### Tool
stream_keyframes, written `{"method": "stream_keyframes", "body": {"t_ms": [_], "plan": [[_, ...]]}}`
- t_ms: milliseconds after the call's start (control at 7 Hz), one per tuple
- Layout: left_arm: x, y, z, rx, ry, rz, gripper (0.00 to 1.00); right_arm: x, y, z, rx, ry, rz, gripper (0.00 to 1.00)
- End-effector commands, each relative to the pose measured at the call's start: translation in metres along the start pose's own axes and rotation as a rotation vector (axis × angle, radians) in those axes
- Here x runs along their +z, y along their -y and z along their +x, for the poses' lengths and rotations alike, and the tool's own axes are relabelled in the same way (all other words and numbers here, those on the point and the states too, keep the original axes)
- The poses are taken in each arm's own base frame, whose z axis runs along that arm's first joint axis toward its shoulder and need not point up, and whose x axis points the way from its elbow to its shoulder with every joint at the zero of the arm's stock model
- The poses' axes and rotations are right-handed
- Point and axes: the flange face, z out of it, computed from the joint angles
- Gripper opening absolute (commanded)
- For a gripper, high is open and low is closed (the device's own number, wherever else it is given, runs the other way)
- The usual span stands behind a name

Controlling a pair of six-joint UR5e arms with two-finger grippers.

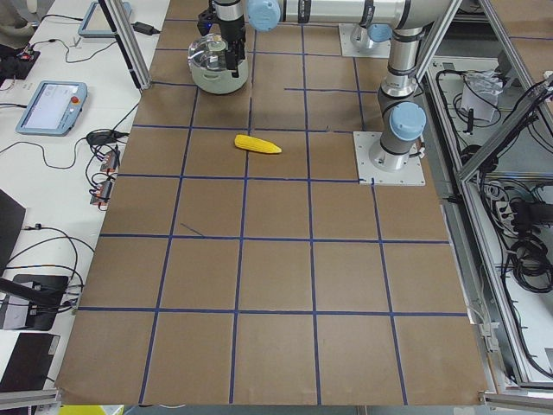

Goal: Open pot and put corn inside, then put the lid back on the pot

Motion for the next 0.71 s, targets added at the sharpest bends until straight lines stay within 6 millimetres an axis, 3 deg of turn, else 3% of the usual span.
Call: {"method": "stream_keyframes", "body": {"t_ms": [0, 143, 286, 429, 571], "plan": [[0.004, -0.001, -0.011, -0.011, -0.004, -0.009, 1.0, -0.002, 0.001, 0.0, 0.001, 0.003, 0.008, 1.0], [0.0, -0.004, -0.017, -0.021, -0.004, -0.001, 1.0, -0.002, 0.003, 0.0, -0.002, 0.003, 0.01, 1.0], [0.007, -0.004, -0.031, 0.031, 0.001, -0.016, 1.0, 0.001, 0.018, -0.001, 0.005, 0.014, 0.025, 1.0], [0.022, -0.004, -0.058, 0.063, -0.009, -0.044, 1.0, 0.005, 0.042, -0.004, 0.031, 0.012, 0.049, 1.0], [0.043, -0.013, -0.086, 0.017, -0.034, -0.08, 1.0, 0.023, 0.07, -0.008, 0.07, 0.015, 0.029, 1.0]]}}
